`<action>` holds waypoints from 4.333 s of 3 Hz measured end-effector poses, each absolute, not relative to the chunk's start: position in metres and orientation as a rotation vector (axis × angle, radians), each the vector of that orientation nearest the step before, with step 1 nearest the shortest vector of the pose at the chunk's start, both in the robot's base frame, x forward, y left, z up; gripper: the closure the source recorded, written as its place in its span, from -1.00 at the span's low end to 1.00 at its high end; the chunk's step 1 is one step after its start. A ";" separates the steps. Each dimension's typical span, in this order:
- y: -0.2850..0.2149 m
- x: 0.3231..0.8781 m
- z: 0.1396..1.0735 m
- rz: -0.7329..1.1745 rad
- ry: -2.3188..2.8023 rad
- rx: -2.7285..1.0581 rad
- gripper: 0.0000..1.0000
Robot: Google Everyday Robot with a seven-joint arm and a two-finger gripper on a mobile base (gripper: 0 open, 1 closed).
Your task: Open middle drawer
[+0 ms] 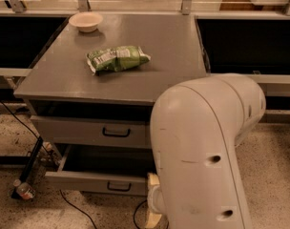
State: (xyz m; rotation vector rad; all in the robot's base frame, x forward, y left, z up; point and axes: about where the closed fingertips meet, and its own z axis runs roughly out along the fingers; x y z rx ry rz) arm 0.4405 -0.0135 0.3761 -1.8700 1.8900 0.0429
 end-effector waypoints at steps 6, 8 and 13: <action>-0.030 0.394 0.374 0.125 1.855 -1.895 -1.00; -0.038 0.369 0.379 0.149 1.795 -1.926 -1.00; -0.060 0.297 0.378 0.228 1.654 -1.956 -1.00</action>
Offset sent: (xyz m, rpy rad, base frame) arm -0.1561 -0.0963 -0.0567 0.0216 0.1492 -0.0182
